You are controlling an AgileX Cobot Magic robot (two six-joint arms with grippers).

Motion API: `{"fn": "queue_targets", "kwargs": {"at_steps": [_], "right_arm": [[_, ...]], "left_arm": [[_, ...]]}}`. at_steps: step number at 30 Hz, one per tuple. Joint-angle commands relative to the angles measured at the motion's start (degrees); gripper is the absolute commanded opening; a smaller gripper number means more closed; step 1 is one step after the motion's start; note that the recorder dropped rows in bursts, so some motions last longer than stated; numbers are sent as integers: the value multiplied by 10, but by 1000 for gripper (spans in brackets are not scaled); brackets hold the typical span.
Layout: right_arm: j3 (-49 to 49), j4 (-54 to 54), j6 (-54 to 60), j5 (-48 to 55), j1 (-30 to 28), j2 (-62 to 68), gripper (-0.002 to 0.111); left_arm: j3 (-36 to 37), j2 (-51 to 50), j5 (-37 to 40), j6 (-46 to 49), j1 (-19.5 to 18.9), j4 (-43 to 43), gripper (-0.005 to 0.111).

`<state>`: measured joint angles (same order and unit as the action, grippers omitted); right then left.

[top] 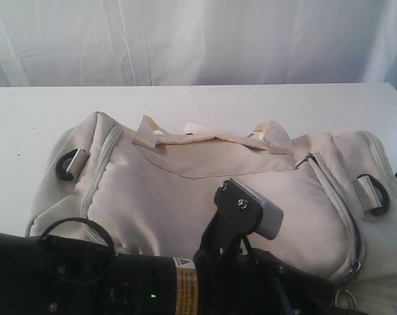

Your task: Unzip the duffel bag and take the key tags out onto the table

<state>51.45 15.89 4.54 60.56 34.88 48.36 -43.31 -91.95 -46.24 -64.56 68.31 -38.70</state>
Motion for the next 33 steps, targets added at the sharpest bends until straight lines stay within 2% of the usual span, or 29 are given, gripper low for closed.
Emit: {"fn": "queue_targets", "kwargs": {"at_steps": [1, 7, 11, 13, 19, 30, 32, 33], "right_arm": [[5, 5, -3, -6, 0, -1, 60], [5, 5, -3, -5, 0, -1, 60], [5, 5, -3, -5, 0, -1, 60], [5, 5, -3, -5, 0, -1, 60], [5, 6, -3, -5, 0, -1, 60], [5, 6, -3, -5, 0, -1, 60], [5, 6, -3, -5, 0, -1, 60], [5, 6, -3, -4, 0, -1, 60]], "left_arm": [[-14, -24, -10, 1, 4, 5, 56], [-36, -42, 14, -4, 4, 3, 56], [-53, -59, 42, -51, 4, -12, 56], [-56, -66, 39, -63, 4, -26, 51], [-56, -67, 38, -75, 4, -73, 26], [-55, -67, 34, -76, 4, -84, 23], [-55, -67, 34, -75, 4, -84, 20], [-55, -67, 34, -75, 4, -84, 11]]}}
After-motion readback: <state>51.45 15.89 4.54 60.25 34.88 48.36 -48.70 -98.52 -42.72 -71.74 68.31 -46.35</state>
